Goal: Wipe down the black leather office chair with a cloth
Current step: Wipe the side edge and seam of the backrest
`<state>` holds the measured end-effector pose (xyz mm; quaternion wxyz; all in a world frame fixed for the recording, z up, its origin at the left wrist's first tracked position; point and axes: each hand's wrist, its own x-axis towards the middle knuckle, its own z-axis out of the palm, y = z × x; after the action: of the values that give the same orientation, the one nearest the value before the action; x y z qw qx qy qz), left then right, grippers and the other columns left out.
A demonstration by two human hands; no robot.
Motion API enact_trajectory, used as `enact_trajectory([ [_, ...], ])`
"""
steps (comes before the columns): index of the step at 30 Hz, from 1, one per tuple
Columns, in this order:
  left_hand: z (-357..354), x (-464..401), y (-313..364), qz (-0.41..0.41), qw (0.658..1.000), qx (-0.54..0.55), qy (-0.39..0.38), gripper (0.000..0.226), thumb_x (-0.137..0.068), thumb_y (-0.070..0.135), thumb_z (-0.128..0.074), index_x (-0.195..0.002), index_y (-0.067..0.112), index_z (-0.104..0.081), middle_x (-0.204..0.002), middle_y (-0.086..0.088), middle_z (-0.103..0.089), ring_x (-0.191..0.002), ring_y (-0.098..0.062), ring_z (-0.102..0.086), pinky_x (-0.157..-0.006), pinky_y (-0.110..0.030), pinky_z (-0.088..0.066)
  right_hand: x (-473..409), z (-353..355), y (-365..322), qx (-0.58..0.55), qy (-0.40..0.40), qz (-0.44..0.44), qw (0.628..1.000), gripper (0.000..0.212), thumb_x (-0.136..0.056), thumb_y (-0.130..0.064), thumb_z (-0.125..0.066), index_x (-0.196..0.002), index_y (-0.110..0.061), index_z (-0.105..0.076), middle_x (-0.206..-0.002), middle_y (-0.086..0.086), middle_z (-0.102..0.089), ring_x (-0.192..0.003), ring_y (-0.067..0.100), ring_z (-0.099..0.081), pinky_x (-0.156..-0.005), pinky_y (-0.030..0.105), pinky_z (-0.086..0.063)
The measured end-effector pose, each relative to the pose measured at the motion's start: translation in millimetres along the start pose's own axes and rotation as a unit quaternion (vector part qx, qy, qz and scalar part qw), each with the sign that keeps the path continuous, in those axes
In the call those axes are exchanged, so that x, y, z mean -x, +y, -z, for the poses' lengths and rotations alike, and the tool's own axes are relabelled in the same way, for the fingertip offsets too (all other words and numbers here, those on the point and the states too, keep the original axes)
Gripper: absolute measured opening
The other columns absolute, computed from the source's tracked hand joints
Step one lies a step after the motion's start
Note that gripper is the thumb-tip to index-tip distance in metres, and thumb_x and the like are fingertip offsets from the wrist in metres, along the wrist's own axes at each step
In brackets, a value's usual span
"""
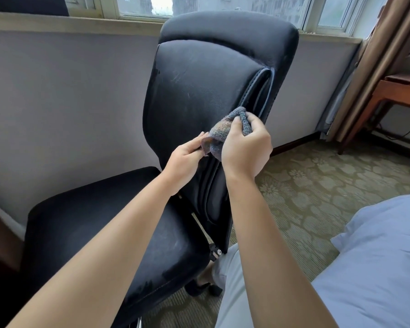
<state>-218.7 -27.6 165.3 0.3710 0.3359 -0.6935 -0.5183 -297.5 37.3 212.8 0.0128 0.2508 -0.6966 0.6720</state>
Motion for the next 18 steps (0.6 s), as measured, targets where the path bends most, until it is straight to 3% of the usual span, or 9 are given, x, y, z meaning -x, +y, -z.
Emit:
enact_trajectory([
  [4,1.4,-0.7,0.9,0.007,1.0,0.024,-0.002,0.039,-0.1,0.012,-0.042,-0.138,0.018,-0.05,-0.147,0.005,-0.043,-0.137,-0.012,-0.037,-0.114,-0.035,-0.03,6.8,1.5,8.3,0.061,-0.062,-0.013,0.996,0.035,-0.096,-0.031,-0.048,-0.129,-0.026,-0.056,-0.126,-0.008,-0.057,-0.11,0.01,-0.054,-0.07,0.014,-0.027],
  [8,0.5,-1.5,0.7,0.017,0.999,0.047,0.002,0.046,-0.097,0.001,-0.034,-0.138,0.016,-0.048,-0.148,0.001,-0.042,-0.137,-0.014,-0.037,-0.115,-0.041,-0.03,25.6,4.4,25.5,0.091,-0.102,-0.017,0.99,0.035,-0.096,-0.03,-0.047,-0.13,-0.029,-0.055,-0.122,-0.009,-0.056,-0.11,0.011,-0.052,-0.073,0.021,-0.032],
  [13,-3.1,2.8,7.8,0.019,0.999,0.029,0.018,0.049,-0.096,0.003,-0.03,-0.138,0.019,-0.049,-0.149,0.007,-0.038,-0.136,-0.005,-0.033,-0.114,-0.038,-0.03,41.1,7.1,43.4,0.099,-0.121,-0.035,0.987,0.035,-0.095,-0.028,-0.049,-0.129,-0.03,-0.056,-0.12,-0.012,-0.056,-0.108,0.01,-0.052,-0.072,0.021,-0.031],
  [18,-5.1,6.0,9.3,0.024,0.999,0.02,0.025,0.048,-0.097,0.008,-0.029,-0.139,0.021,-0.048,-0.149,0.01,-0.039,-0.117,0.003,-0.038,-0.107,-0.033,-0.037,42.3,6.2,46.3,0.068,-0.115,-0.018,0.991,0.033,-0.094,-0.021,-0.051,-0.125,-0.021,-0.06,-0.118,-0.006,-0.06,-0.107,0.013,-0.055,-0.071,0.014,-0.03],
])
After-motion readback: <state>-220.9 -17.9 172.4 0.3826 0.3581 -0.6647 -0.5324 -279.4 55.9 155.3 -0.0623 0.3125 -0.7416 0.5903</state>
